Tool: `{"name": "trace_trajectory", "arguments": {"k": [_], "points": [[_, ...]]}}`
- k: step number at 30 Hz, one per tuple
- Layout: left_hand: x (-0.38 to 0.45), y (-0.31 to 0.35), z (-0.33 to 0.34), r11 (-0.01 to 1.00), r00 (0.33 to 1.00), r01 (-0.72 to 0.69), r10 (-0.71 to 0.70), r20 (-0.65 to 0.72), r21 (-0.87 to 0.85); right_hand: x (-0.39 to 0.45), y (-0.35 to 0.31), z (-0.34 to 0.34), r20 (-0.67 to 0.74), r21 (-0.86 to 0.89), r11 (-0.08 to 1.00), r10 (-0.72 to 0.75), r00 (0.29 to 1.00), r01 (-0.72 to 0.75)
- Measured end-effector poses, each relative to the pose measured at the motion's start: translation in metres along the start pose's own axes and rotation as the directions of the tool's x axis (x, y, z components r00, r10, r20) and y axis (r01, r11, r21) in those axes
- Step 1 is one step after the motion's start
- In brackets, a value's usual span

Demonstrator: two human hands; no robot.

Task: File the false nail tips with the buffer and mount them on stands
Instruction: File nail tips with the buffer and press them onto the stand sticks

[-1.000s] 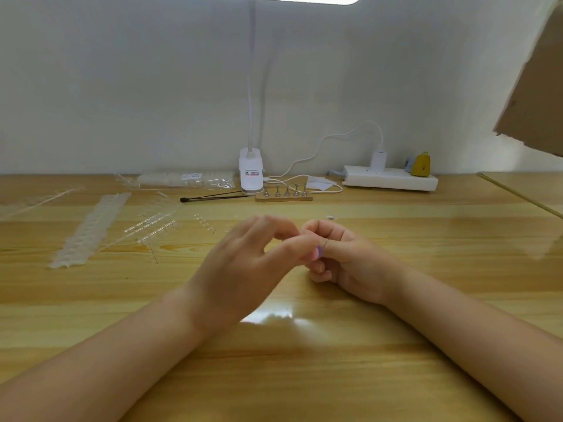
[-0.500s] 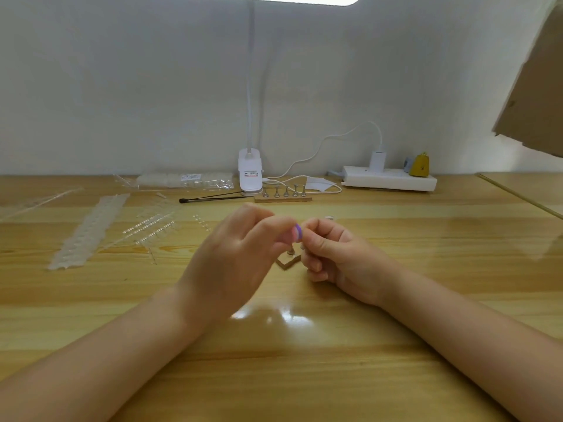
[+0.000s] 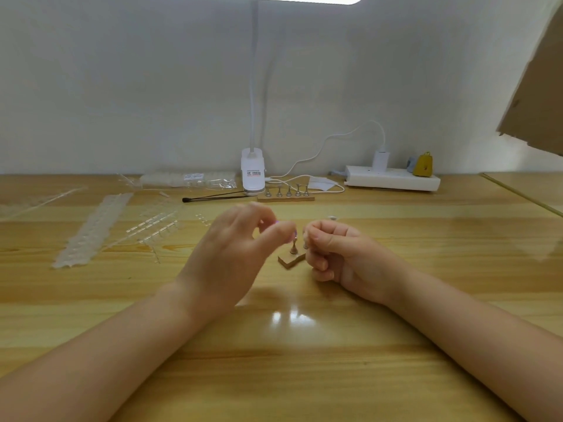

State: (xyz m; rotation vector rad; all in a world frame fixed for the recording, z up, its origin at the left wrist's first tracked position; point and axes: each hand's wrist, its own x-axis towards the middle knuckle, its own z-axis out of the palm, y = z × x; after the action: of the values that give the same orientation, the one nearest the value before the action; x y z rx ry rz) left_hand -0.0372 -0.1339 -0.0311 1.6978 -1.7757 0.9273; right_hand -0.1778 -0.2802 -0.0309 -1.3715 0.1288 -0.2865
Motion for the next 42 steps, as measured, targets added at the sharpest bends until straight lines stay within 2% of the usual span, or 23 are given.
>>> {"name": "trace_trajectory", "arguments": {"k": [1,3,5,6,8,12,16,17,19,21,22,24,27,36,40,42], "points": [[0.0,-0.001,-0.001,1.0,1.0,-0.006,0.006,-0.023,-0.014,0.001,0.0,0.0,0.006,0.005,1.0,0.001,1.0,-0.001],[0.0,0.003,0.0,0.994,0.992,-0.104,0.101,-0.075,-0.04,0.002,0.001,0.001,0.037,-0.017,1.0,0.002,0.999,-0.001],[0.001,0.01,0.003,0.982,0.984,-0.178,0.176,-0.04,-0.057,0.002,0.001,0.001,0.071,-0.043,0.999,0.009,0.997,-0.006],[0.002,0.012,0.002,0.989,0.995,-0.101,0.103,0.008,-0.109,0.001,0.0,0.0,0.078,-0.041,0.999,0.015,0.997,-0.012],[0.005,0.005,-0.003,0.97,0.987,0.159,-0.149,0.068,-0.184,0.002,-0.001,-0.001,0.063,-0.002,1.0,0.025,0.998,-0.024],[0.003,-0.011,0.001,0.966,0.965,0.252,-0.255,0.057,0.058,0.003,0.001,0.001,-0.018,0.03,0.999,0.022,1.0,-0.021],[-0.001,-0.008,0.008,0.919,0.896,0.367,-0.391,0.21,0.145,0.005,0.001,0.002,-0.127,0.032,0.999,0.036,0.991,-0.032],[-0.002,-0.008,0.008,0.919,0.891,0.388,-0.395,0.225,0.076,0.005,0.002,0.003,-0.137,0.026,0.999,0.035,0.99,-0.032],[0.003,-0.004,0.005,0.853,0.878,0.471,-0.428,0.213,-0.226,0.006,0.003,0.003,-0.146,0.004,1.0,0.028,0.989,-0.027],[0.007,0.001,0.002,0.669,0.852,0.516,-0.468,0.235,-0.535,0.006,0.004,0.004,-0.142,-0.035,0.999,0.025,0.989,-0.03],[0.008,0.005,0.002,0.6,0.849,0.511,-0.465,0.252,-0.616,0.006,0.004,0.004,-0.132,-0.065,0.997,0.026,0.991,-0.035],[0.007,0.01,0.002,0.559,0.853,0.501,-0.447,0.269,-0.66,0.006,0.004,0.005,-0.096,-0.124,0.992,0.026,0.995,-0.038],[0.005,0.01,0.004,0.582,0.866,0.476,-0.44,0.238,-0.659,0.005,0.004,0.007,-0.071,-0.154,0.988,0.02,0.997,-0.031],[0.001,0.009,0.008,0.663,0.889,0.445,-0.41,0.205,-0.602,0.005,0.007,0.012,-0.162,-0.208,0.978,-0.03,0.986,-0.005],[0.001,0.009,0.006,0.715,0.906,0.411,-0.39,0.165,-0.565,0.005,0.009,0.014,-0.26,-0.237,0.971,-0.085,0.962,0.022],[0.0,0.007,0.005,0.767,0.91,0.399,-0.4,0.112,-0.502,0.005,0.01,0.013,-0.334,-0.365,0.931,-0.164,0.928,0.033]]}}
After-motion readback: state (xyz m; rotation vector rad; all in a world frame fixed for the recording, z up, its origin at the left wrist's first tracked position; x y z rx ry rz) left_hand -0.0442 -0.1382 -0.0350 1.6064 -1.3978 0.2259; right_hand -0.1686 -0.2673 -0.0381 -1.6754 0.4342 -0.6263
